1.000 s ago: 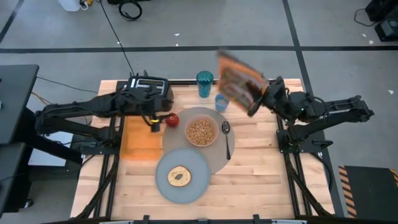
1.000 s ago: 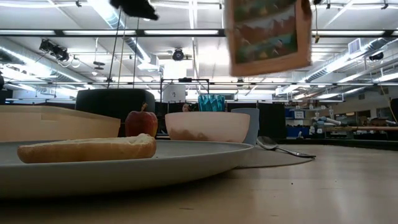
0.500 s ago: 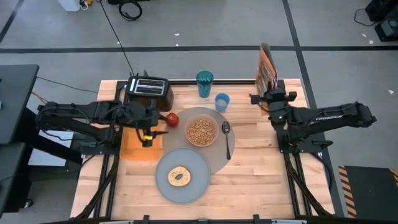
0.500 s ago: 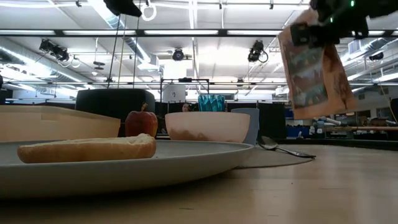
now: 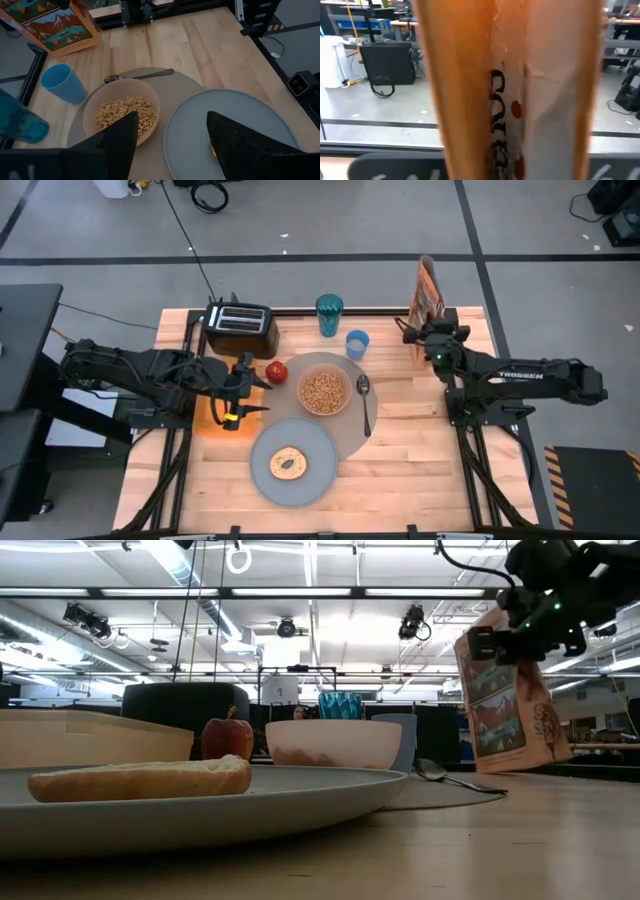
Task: Arrange a breakfast setting
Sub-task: Pour the cereal into the orange bowl, then return to Home Position
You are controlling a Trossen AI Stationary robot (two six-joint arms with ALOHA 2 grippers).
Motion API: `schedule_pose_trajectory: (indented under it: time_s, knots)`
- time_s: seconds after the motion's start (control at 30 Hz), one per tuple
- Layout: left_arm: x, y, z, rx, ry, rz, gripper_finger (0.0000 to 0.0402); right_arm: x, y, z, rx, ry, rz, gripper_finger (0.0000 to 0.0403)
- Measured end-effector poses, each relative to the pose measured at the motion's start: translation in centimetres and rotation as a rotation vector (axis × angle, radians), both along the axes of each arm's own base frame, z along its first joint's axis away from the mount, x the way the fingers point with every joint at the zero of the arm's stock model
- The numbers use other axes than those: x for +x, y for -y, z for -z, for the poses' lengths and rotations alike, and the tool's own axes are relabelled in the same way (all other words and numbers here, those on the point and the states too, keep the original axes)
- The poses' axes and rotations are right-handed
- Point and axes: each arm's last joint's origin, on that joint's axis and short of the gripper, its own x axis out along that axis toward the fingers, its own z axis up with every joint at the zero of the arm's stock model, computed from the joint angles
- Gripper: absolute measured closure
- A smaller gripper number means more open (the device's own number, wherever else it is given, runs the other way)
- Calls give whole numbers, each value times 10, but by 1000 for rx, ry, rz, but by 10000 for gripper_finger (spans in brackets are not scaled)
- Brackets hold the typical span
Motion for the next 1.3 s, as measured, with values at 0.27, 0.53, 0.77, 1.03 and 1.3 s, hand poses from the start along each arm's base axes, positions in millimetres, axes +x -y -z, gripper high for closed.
schedule_pose_trajectory:
  time_s: [0.27, 0.53, 0.77, 1.03, 1.3]
  knots:
    - [-2, 0, 3, 7, -34, 0, 159, -3, 5, -8, -6, 29, -40, 294]
    - [-2, -1, 4, 0, -48, -7, 159, -10, 0, -25, -37, 35, -56, 231]
    - [-3, -1, 5, -9, -67, -16, 159, -11, -6, -53, -52, -7, -92, 195]
    - [-3, -1, 5, -30, -67, -30, 159, -14, -8, -93, -98, -14, -60, 151]
    - [-3, -1, 5, -31, -60, -29, 159, -25, -15, -151, -161, 39, -85, 140]
